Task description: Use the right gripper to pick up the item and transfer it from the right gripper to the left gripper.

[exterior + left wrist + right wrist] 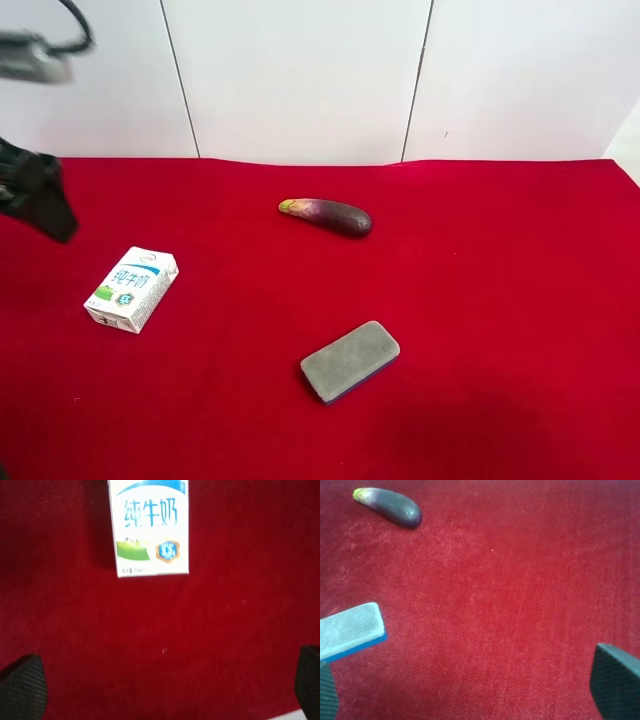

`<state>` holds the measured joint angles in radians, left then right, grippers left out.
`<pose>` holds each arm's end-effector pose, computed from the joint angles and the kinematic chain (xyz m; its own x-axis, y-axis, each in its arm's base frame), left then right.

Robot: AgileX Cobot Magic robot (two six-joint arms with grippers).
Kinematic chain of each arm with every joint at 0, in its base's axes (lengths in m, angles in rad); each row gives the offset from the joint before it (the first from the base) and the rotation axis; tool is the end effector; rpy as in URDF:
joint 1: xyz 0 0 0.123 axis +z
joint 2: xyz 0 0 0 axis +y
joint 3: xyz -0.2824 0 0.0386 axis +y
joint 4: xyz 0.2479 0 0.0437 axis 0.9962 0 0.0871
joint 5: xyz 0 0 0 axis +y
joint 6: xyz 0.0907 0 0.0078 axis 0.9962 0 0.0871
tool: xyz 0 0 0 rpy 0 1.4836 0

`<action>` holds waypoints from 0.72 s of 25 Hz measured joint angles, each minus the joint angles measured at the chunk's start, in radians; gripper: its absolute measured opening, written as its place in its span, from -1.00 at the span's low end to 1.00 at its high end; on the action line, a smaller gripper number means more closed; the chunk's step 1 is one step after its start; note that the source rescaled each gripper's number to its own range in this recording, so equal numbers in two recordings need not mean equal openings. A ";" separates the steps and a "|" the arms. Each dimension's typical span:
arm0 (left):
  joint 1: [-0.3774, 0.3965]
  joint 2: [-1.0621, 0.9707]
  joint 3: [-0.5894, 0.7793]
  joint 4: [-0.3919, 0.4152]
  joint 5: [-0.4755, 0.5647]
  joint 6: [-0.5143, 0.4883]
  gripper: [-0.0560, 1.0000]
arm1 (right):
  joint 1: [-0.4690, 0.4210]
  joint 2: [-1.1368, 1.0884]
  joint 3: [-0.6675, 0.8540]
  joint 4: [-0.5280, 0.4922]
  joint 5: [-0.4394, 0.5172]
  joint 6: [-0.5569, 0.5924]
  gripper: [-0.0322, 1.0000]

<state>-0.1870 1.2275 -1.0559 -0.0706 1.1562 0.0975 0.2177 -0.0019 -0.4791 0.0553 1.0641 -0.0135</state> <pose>0.2175 -0.0471 0.3167 -0.9128 0.2427 -0.3285 0.2697 0.9622 -0.0385 -0.0039 0.0037 0.2712 -0.4674 -0.0897 -0.8795 -0.2510 0.9674 0.0347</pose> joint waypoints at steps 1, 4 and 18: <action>0.000 -0.045 0.001 0.000 0.014 -0.003 1.00 | 0.000 0.000 0.000 0.000 0.000 0.000 1.00; 0.000 -0.175 0.016 0.002 0.043 -0.007 1.00 | 0.000 0.000 0.000 0.000 0.000 0.000 1.00; 0.000 -0.963 0.381 0.006 0.054 -0.022 1.00 | 0.000 0.000 0.000 0.000 0.000 0.000 1.00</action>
<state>-0.1870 0.2643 -0.6748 -0.0642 1.2104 0.0758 0.2177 -0.0019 -0.4791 0.0553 1.0641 -0.0135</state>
